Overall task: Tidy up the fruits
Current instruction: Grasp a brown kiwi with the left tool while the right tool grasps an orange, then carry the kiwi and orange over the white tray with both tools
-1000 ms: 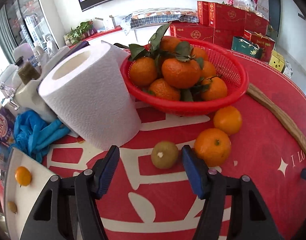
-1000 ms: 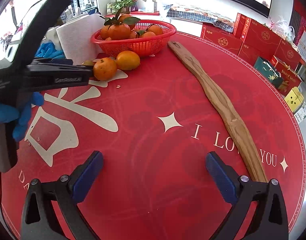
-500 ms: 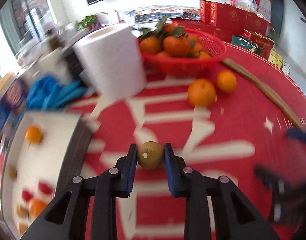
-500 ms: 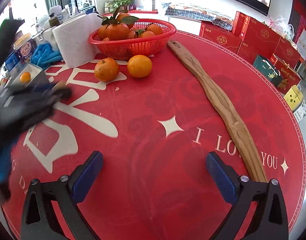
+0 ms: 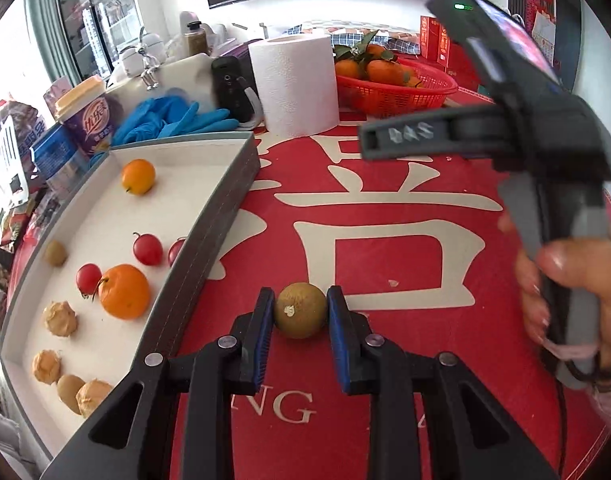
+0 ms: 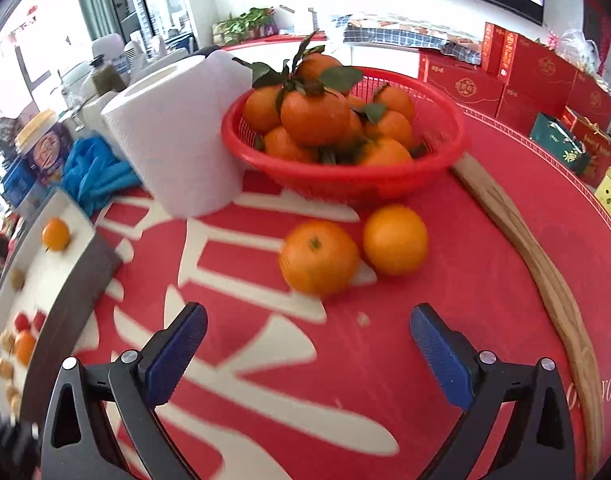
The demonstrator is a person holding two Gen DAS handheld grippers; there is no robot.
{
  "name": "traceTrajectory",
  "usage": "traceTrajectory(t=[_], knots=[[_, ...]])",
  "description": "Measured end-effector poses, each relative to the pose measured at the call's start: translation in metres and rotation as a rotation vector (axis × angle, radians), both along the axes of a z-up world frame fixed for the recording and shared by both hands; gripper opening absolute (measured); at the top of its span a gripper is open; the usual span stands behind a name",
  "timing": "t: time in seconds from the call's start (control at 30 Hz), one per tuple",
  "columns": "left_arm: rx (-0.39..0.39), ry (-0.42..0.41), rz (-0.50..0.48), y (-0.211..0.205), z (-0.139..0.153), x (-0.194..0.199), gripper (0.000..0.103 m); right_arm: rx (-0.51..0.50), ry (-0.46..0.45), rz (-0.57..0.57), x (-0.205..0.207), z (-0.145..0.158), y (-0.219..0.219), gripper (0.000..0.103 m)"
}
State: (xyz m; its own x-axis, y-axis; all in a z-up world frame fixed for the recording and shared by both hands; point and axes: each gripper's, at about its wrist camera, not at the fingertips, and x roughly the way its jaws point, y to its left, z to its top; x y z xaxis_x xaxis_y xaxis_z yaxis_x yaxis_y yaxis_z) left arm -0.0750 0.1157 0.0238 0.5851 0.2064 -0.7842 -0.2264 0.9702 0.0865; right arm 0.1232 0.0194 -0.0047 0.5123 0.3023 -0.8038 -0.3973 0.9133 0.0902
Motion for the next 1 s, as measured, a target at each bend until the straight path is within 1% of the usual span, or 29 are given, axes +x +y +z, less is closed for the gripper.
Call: traceTrajectory(t=[0.03, 0.07, 0.1, 0.13, 0.17, 0.2, 0.33, 0.47, 0.53, 0.6, 0.73, 0.9, 1.0], knots=[[-0.001, -0.006, 0.002, 0.0, -0.001, -0.004, 0.029, 0.0, -0.002, -0.007, 0.0, 0.0, 0.003, 0.096], [0.002, -0.011, 0.003, 0.0, -0.002, -0.004, 0.029, -0.001, -0.01, -0.017, 0.001, 0.002, 0.005, 0.09], [0.005, -0.016, 0.004, 0.0, -0.002, -0.005, 0.029, -0.005, -0.017, -0.021, 0.001, 0.003, 0.006, 0.08], [0.007, -0.019, 0.005, -0.001, -0.002, -0.005, 0.029, -0.012, -0.023, -0.025, 0.0, 0.004, 0.007, 0.072], [0.004, -0.02, 0.005, -0.001, -0.002, -0.005, 0.029, -0.024, -0.036, -0.031, -0.001, 0.005, 0.007, 0.053], [-0.003, -0.021, 0.006, 0.0, -0.002, -0.006, 0.029, -0.021, -0.037, -0.031, -0.001, 0.006, 0.007, 0.039], [-0.065, -0.03, 0.01, 0.009, -0.002, -0.009, 0.029, 0.09, 0.023, 0.004, -0.013, 0.01, -0.017, 0.039], [-0.121, -0.037, -0.013, 0.016, 0.0, -0.015, 0.029, 0.139, 0.047, 0.027, -0.042, 0.017, -0.047, 0.039], [-0.146, -0.059, -0.03, 0.016, 0.005, -0.022, 0.029, 0.16, 0.057, 0.029, -0.052, 0.019, -0.058, 0.039], [-0.143, -0.081, -0.039, 0.015, 0.012, -0.029, 0.029, 0.17, 0.059, 0.03, -0.067, 0.022, -0.07, 0.039], [-0.149, -0.119, -0.045, 0.017, 0.026, -0.042, 0.029, 0.176, 0.07, 0.038, -0.085, 0.025, -0.077, 0.039], [-0.152, -0.149, -0.019, 0.031, 0.038, -0.06, 0.029, 0.17, 0.065, 0.064, -0.095, 0.031, -0.066, 0.039], [-0.138, -0.172, 0.003, 0.042, 0.046, -0.069, 0.029, 0.175, 0.065, 0.087, -0.101, 0.035, -0.056, 0.039]])
